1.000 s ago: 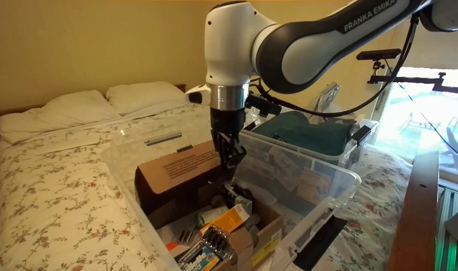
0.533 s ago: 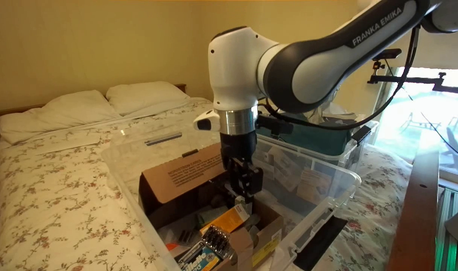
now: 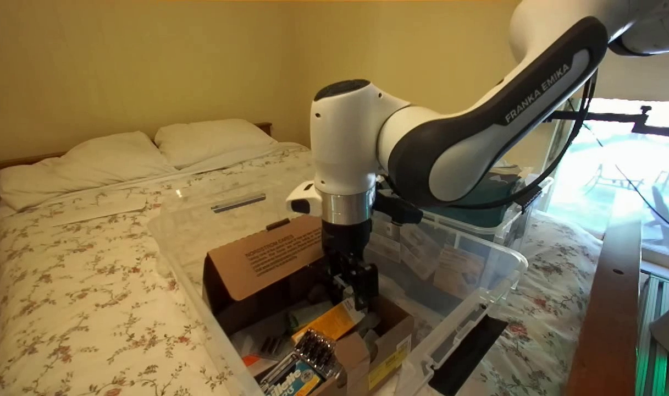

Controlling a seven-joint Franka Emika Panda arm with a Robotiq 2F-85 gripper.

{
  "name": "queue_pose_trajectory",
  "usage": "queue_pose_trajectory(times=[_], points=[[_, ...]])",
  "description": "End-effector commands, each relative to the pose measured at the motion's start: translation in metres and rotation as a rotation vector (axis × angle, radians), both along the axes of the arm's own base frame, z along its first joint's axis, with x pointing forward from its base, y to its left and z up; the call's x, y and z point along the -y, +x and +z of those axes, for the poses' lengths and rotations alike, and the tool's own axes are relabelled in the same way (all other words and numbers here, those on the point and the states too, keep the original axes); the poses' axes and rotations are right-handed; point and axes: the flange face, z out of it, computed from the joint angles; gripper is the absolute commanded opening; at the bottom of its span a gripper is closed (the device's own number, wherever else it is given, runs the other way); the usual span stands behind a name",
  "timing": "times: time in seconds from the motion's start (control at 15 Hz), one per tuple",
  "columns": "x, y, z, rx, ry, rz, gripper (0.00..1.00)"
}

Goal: Move two small, orange boxes to the storage bin on the right

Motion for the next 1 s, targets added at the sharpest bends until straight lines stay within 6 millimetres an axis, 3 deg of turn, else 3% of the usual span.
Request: queue_pose_trajectory(times=[0.0,0.33,0.6,0.67,0.73,0.93], points=[[0.004,-0.001,-0.037,0.054,-0.044,-0.024,1.0],[0.005,-0.007,-0.068,0.054,-0.023,-0.065,1.0],[0.001,-0.004,-0.068,0.083,0.01,-0.063,1.0],[0.0,-0.003,-0.069,0.08,0.014,-0.06,0.92],[0.001,-0.003,-0.071,0.078,0.018,-0.06,0.74],[0.003,-0.001,-0.071,0.082,0.022,-0.064,0.53]])
